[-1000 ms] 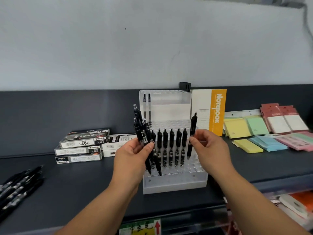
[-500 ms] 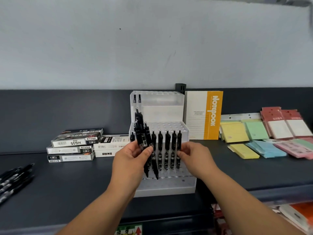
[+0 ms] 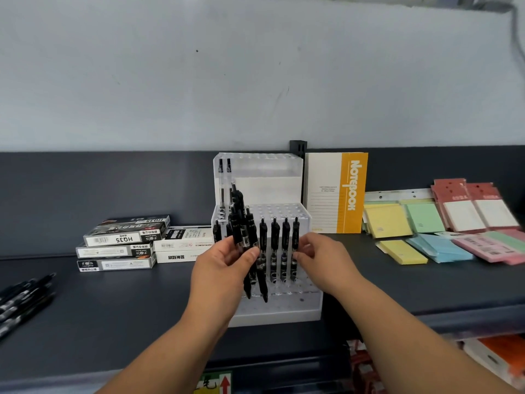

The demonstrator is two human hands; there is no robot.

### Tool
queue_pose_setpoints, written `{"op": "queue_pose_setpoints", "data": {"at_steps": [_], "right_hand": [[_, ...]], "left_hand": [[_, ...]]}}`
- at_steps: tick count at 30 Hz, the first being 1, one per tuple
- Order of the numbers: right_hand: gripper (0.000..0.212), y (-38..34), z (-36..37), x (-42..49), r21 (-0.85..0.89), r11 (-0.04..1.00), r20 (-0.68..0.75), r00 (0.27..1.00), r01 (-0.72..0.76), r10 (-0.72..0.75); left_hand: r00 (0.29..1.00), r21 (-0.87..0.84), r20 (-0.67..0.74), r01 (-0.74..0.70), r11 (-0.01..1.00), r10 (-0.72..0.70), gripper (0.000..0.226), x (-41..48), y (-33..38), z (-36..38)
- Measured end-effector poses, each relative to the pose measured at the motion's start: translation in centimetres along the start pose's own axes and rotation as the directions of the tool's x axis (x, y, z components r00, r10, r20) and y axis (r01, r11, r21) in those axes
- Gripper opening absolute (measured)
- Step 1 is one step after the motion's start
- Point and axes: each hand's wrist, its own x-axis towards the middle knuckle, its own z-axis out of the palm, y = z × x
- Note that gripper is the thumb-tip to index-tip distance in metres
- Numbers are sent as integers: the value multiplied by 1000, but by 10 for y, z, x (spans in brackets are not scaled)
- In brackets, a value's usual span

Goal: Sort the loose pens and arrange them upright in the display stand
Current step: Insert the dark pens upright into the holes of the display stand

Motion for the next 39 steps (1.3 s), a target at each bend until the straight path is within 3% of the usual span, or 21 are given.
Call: {"op": "queue_pose_setpoints", "data": {"at_steps": [3,6,13,17,19,22,24,30,35,39], "right_hand": [[28,-3,-1,-4,57,998,-76,997,-8,12],[25,-10,-7,-3,66,998,-168,986,23,-12],[19,-17,-9,1,-30,999,-168,985,27,-32],[20,-17,-17,-7,58,998,-202,979,8,4],[23,-22,-23,-15,202,979,-226,974,25,22],[26,-33,-32,-28,513,858,-13,1000,-6,14],[22,-34,-34,-32,609,791,117,993,-51,-26],[10,-21,-39,-32,698,709,154,988,-100,-12],[11,-22,-47,-29,687,726,9,1000,-25,25],[25,-18,-50,-18,584,809,-220,972,68,77]], "left_hand": [[1000,17,-1,4,1000,-4,22,-2,1,-2],[1000,11,-7,13,1000,-13,23,-2,0,-3],[1000,40,8,11,999,-11,34,-1,-1,-3],[998,51,46,32,998,-34,49,2,-2,0],[996,67,81,38,997,-43,48,3,-1,4],[988,97,145,30,995,-44,30,3,1,15],[984,116,175,18,993,-38,25,3,4,22],[977,148,206,32,988,-63,32,3,4,35],[988,129,141,48,990,-66,17,2,1,35],[994,116,86,62,991,-72,29,1,-5,26]]}}
